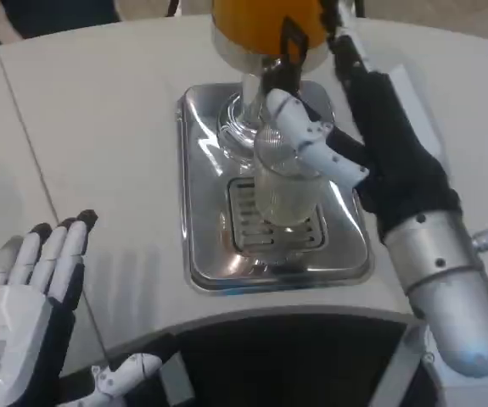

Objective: Grasp the cup under the faucet to collect the drink, then remove the cup.

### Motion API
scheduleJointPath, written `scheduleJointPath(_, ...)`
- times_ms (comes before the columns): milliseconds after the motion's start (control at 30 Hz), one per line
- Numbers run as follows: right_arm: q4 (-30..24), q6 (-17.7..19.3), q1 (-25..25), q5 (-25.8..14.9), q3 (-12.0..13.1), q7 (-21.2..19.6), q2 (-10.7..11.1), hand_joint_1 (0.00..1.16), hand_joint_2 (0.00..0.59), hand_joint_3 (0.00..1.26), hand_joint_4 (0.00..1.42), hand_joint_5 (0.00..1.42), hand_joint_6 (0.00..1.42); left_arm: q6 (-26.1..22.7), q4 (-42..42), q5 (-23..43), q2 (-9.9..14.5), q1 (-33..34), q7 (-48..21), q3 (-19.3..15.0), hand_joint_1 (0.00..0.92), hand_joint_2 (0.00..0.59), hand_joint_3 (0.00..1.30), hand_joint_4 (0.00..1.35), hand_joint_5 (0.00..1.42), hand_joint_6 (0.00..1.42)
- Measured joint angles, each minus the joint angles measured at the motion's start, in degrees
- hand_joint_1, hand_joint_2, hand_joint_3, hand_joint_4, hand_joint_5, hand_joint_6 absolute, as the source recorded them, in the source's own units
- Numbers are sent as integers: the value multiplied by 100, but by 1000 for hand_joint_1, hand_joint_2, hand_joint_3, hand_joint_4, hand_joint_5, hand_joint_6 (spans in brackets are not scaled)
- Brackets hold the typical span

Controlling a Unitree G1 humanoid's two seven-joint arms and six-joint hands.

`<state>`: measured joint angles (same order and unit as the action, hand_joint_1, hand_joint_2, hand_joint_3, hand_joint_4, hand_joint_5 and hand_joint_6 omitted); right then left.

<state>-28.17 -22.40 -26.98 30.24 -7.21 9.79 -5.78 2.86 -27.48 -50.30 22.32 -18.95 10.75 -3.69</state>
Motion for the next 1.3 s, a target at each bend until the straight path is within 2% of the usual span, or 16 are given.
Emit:
scheduleJointPath(133, 73, -123, -135, -193, -65, 226, 258, 471, 451, 0, 0, 0, 1, -98, 0, -25, -99, 33, 4, -12, 54, 132, 0, 0, 0, 2)
scheduleJointPath(267, 59, -335, -276, -362, -102, 372, 390, 474, 451, 0, 0, 0, 1, -100, 2, -28, -115, 61, 26, -15, 54, 132, 0, 0, 0, 5)
scheduleJointPath(367, -13, -660, -500, -234, -268, 588, 686, 475, 451, 0, 0, 0, 0, -100, 11, -29, -128, 63, 95, -14, 54, 132, 0, 0, 0, 10)
scheduleJointPath(500, -160, -1085, -675, -227, -372, 787, 810, 477, 451, 0, 0, 0, 0, -99, 22, -30, -149, 67, 138, -14, 54, 133, 0, 0, 0, 16)
scheduleJointPath(600, -263, -1341, -827, -47, -558, 971, 1096, 476, 448, 0, 0, 0, 0, -98, 57, -28, -159, 68, 186, -13, 45, 126, 0, 0, 0, 21)
scheduleJointPath(633, -313, -1431, -903, 175, -722, 1072, 1303, 476, 446, 0, 0, 0, 0, -98, 76, -25, -167, 68, 195, -13, 42, 125, 0, 0, 0, 21)
scheduleJointPath(667, -323, -1450, -936, 225, -770, 1108, 1359, 459, 438, 0, 0, 0, 0, -98, 83, -24, -171, 68, 195, -12, 29, 128, 0, 0, 0, 23)
scheduleJointPath(733, -402, -1581, -1114, 760, -1100, 1413, 1778, 438, 446, 0, 0, 0, 0, -94, 123, -16, -191, 72, 214, -7, 23, 126, 0, 0, 0, 24)
scheduleJointPath(800, -470, -1650, -1172, 1141, -1301, 1579, 1963, 419, 439, 0, 0, 0, 0, -89, 146, -11, -199, 76, 229, 1, 9, 119, 0, 0, 0, 25)
scheduleJointPath(867, -587, -1737, -1229, 1728, -1626, 1826, 2110, 414, 437, 0, 0, 0, 0, -83, 179, 4, -208, 103, 236, 22, 6, 118, 0, 0, 0, 27)
scheduleJointPath(967, -647, -1747, -1285, 2486, -1979, 2202, 2204, 410, 437, 0, 0, 0, 0, -77, 220, 18, -219, 165, 239, 34, 0, 117, 0, 0, 0, 32)
scheduleJointPath(1000, -667, -1747, -1283, 2623, -2035, 2267, 2202, 409, 437, 0, 0, 0, 0, -77, 231, 21, -223, 175, 239, 36, 0, 117, 0, 0, 0, 33)
scheduleJointPath(1033, -742, -1748, -1249, 2938, -2106, 2409, 2175, 408, 437, 0, 0, 0, 0, -75, 266, 25, -236, 211, 239, 46, 0, 117, 0, 0, 0, 34)
scheduleJointPath(1067, -775, -1749, -1222, 3024, -2124, 2448, 2154, 407, 437, 0, 0, 0, 0, -75, 281, 27, -247, 225, 240, 47, 0, 117, 0, 0, 0, 35)
scheduleJointPath(1133, -899, -1756, -1126, 3442, -2139, 2820, 2068, 390, 448, 0, 0, 0, 0, -78, 383, 78, -285, 372, 239, 57, 2, 104, 0, 0, 0, 38)
scheduleJointPath(1300, -1055, -1657, -1102, 4038, -2075, 3369, 1874, 389, 443, 0, 0, 0, 0, -104, 613, 270, -324, 775, 233, 75, 49, 85, 0, 0, 0, 42)
